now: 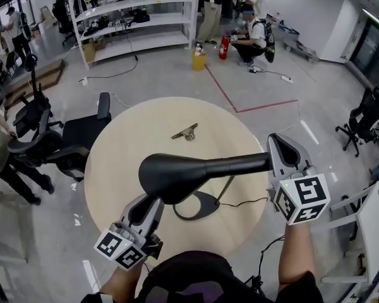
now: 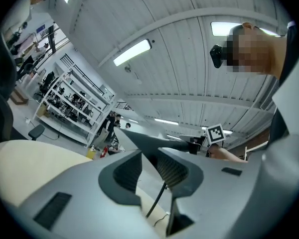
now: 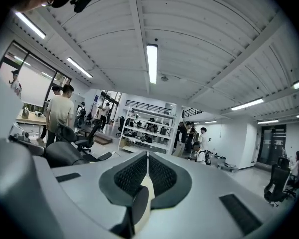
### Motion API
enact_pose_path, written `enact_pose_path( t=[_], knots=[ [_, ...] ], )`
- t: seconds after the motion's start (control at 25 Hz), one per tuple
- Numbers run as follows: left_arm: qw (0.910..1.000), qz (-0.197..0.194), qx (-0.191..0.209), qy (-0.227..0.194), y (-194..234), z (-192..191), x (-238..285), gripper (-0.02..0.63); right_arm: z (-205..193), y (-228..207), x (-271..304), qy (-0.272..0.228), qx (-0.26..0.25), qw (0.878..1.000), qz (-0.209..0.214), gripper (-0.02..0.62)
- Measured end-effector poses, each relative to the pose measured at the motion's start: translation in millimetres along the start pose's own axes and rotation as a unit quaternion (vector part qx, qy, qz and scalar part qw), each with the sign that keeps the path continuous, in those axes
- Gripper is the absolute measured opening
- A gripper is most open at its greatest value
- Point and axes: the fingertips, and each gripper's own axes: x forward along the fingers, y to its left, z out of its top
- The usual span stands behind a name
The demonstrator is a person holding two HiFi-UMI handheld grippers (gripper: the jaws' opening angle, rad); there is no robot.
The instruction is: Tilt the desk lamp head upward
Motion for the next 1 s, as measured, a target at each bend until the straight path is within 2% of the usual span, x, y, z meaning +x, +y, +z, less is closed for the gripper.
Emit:
enact_pose_path(
  t=[0.4,0.76,1.0],
  knots=[
    [0.9984,-0.019,0.035,-0.040,-24.7,48.0,11.0,0.138,-20.2,-6.8,-9.9,0.000,0.059,0.998,0.006,0.017],
    [0.9926,-0.047,0.075,-0.083,-59.0,98.7,19.6,0.118,-45.5,-1.0,-14.7,0.010,0.117,0.993,0.020,0.017],
    [0.9885,-0.062,0.105,-0.090,-85.1,120.6,34.8,0.100,-62.6,-0.9,-17.1,0.023,0.128,0.991,0.026,0.017]
  ],
)
